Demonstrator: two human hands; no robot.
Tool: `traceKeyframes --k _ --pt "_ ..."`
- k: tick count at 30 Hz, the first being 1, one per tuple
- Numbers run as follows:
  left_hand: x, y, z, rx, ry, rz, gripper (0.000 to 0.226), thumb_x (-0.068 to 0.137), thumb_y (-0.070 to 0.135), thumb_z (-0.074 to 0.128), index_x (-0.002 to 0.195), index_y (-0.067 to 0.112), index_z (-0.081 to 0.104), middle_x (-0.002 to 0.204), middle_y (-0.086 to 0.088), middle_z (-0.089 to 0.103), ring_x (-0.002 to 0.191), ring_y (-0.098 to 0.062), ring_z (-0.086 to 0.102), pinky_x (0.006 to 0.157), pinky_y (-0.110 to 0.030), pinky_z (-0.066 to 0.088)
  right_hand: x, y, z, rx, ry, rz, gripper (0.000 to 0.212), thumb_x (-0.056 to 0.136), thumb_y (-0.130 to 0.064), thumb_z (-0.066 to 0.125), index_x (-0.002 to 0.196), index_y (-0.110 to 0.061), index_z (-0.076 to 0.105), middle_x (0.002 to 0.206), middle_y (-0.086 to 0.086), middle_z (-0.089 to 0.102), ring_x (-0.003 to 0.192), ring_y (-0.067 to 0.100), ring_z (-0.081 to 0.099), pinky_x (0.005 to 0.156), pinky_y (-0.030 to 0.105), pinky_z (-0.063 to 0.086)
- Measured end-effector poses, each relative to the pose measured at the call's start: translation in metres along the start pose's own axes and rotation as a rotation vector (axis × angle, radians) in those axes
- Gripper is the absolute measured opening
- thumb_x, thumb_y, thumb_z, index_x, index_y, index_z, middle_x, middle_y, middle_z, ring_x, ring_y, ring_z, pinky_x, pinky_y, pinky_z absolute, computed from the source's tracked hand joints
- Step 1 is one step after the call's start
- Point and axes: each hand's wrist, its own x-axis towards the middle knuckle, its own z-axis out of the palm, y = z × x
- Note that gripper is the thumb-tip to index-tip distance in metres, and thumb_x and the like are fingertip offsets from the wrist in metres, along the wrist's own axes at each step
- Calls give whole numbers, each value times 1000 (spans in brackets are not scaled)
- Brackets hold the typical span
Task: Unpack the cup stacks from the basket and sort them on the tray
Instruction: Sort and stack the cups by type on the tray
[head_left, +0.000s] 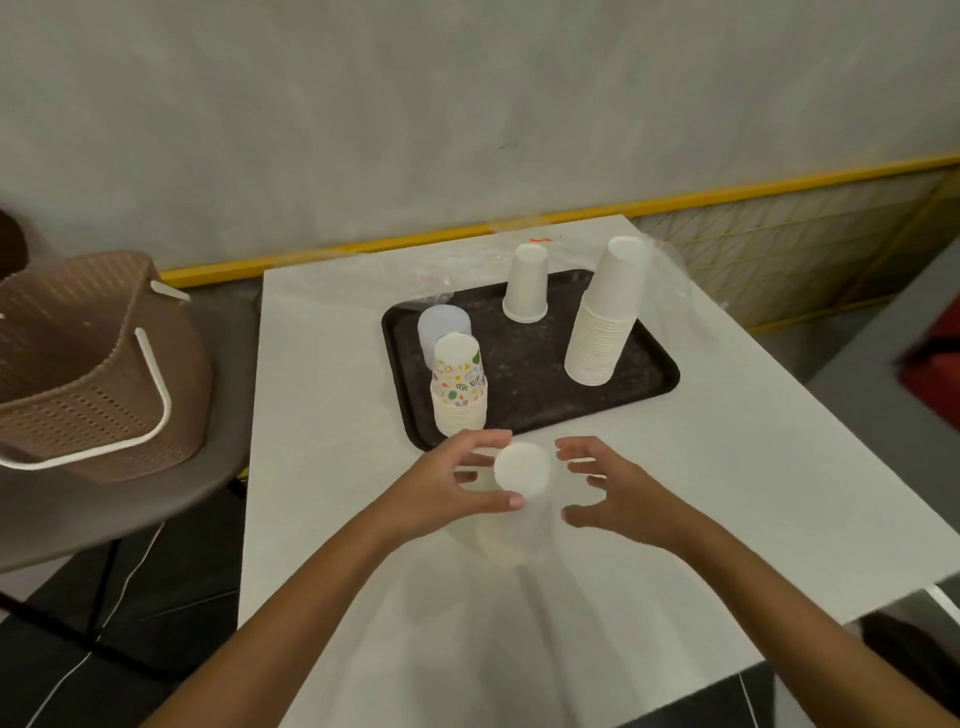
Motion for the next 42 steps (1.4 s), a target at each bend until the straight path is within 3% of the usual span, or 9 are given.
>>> traceKeyframes --k 5,11,16,24,31,37,42 --pt "-7 -6 13 72 36 4 60 75 28 75 125 35 42 132 7 44 118 -13 47 100 -31 44 -1 -13 33 46 11 -38 73 73 -14 76 132 -23 33 128 -4 43 113 9 40 96 23 38" --pt "-10 -6 15 63 62 -32 64 77 26 73 132 28 41 139 3 42 120 -15 46 99 -31 43 8 -17 53 5 108 6 71 74 -18 76 132 -20 34 120 -6 42 107 6 39 104 29 38" --pt "-16 -4 15 44 62 -46 62 79 25 72 134 28 42 140 3 43 125 -17 45 101 -32 42 3 -20 54 -38 157 5 74 72 -22 77 133 -22 35 131 0 47 108 6 39 103 32 39" --pt "-30 3 5 1 138 14 63 73 23 76 130 25 48 135 2 49 119 -18 51 99 -36 47 -6 -38 50 -19 168 -67 76 69 -20 80 131 -24 36 129 -1 48 108 9 44 101 35 42" --pt "-40 33 -17 -6 150 144 58 71 21 78 123 28 54 123 8 57 105 -10 58 90 -26 51 -19 -63 26 -51 204 -185 80 64 -26 82 131 -25 38 125 -5 52 111 14 51 96 36 48" --pt "-38 80 -42 73 191 231 57 72 31 76 124 31 52 120 15 55 103 -7 56 90 -28 48 -22 -106 -11 -72 258 -319 76 63 -22 82 128 -26 41 119 -8 55 108 12 54 93 35 50" --pt "-24 120 -66 54 228 300 55 73 30 75 123 31 53 114 19 56 95 2 58 72 -13 45 -9 -141 -49 -140 322 -392 77 63 -23 81 128 -25 41 114 -9 54 104 13 54 87 31 49"
